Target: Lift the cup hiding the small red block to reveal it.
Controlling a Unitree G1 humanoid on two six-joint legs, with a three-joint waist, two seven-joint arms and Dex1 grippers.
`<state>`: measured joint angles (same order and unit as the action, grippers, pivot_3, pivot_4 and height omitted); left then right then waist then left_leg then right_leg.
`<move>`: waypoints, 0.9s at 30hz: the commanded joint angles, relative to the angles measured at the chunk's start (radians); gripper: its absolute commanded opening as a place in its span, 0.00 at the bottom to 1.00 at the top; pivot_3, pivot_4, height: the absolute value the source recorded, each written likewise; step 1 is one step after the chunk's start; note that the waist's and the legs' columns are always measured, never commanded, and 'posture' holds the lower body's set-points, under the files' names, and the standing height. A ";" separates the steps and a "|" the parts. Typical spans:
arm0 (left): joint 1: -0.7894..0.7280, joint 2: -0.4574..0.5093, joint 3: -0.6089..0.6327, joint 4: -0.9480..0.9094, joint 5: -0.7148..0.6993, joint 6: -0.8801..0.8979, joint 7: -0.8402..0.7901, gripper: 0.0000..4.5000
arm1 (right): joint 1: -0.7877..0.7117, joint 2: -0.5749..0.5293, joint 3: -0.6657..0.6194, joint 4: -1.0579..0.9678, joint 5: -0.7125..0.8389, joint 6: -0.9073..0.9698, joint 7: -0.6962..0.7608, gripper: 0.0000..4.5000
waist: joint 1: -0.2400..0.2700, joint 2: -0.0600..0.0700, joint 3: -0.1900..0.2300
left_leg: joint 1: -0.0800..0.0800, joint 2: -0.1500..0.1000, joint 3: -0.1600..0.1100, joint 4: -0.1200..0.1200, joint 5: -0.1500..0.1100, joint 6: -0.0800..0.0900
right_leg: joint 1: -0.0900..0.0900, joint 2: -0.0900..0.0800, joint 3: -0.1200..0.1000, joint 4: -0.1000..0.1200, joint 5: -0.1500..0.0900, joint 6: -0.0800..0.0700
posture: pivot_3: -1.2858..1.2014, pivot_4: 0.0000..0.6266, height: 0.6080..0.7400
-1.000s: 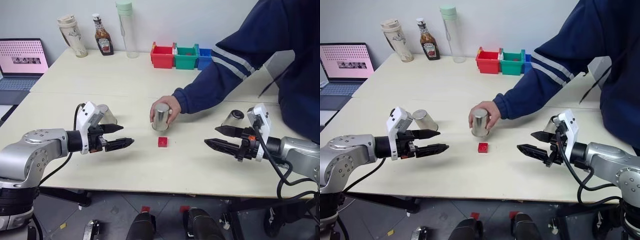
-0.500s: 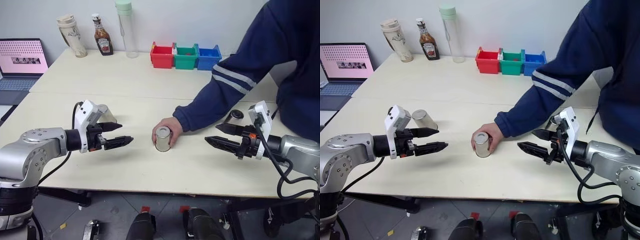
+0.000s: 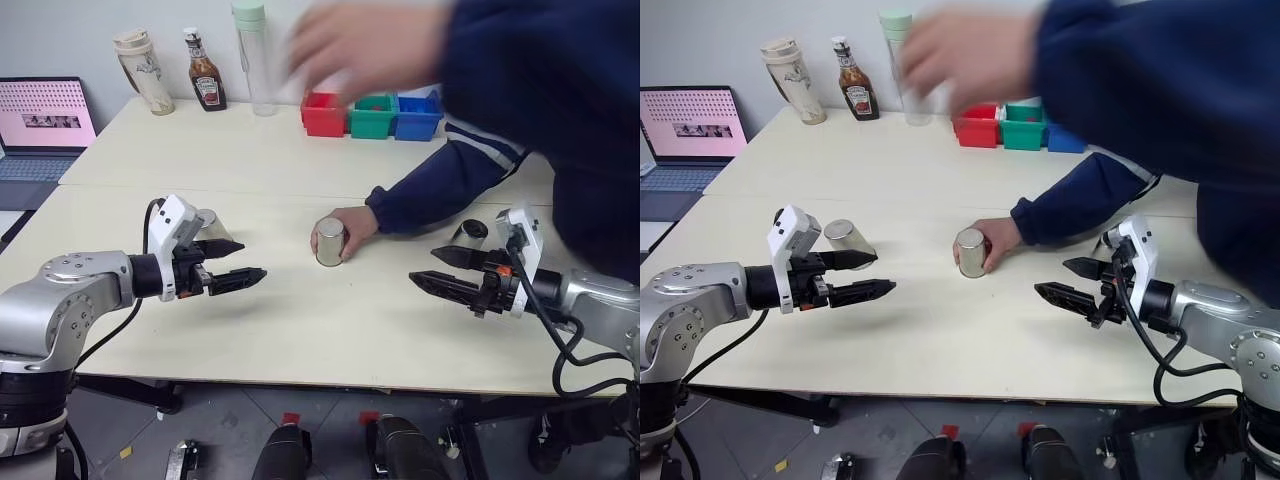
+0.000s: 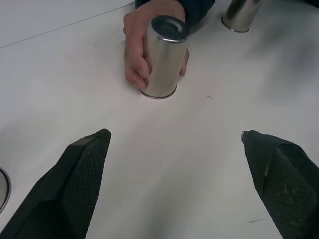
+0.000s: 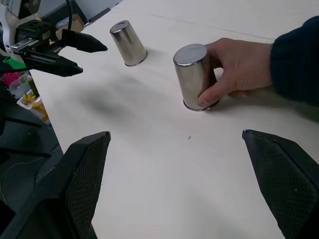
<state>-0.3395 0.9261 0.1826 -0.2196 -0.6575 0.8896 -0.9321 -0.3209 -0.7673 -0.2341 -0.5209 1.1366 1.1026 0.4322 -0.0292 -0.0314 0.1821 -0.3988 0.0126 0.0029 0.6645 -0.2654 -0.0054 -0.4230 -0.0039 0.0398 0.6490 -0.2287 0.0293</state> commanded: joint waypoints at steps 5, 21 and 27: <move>-0.022 0.012 0.012 -0.011 0.003 -0.007 0.001 0.99 | -0.012 0.002 0.002 -0.008 -0.020 -0.031 0.008 1.00 | 0.000 0.000 0.000 | 0.000 0.000 0.000 0.000 0.000 0.000 | 0.000 0.000 0.000 0.000 0.000 0.000 | 0.52 0.24 1.00; 0.121 0.021 0.200 -0.008 0.061 -0.071 0.087 0.99 | -0.004 -0.011 0.097 -0.041 -0.084 -0.063 0.098 1.00 | -0.003 0.000 0.000 | 0.000 0.001 0.000 0.000 0.000 0.000 | 0.000 -0.001 0.000 0.000 0.000 0.000 | 0.52 0.24 1.00; 0.218 -0.013 0.310 -0.014 0.099 -0.136 0.153 0.99 | -0.073 0.029 0.168 -0.021 -0.127 -0.097 0.139 1.00 | 0.000 0.000 0.000 | 0.001 0.002 0.000 0.000 0.000 0.000 | 0.000 -0.003 0.000 0.001 0.000 0.000 | 0.52 0.24 1.00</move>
<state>-0.1237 0.9293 0.4161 -0.2165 -0.5703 0.7932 -0.8207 -0.3492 -0.7599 -0.0666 -0.5353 1.0141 1.0388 0.5579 -0.0294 -0.0314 0.1820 -0.3977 0.0140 0.0029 0.6650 -0.2654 -0.0055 -0.4230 -0.0072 0.0396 0.6499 -0.2285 0.0290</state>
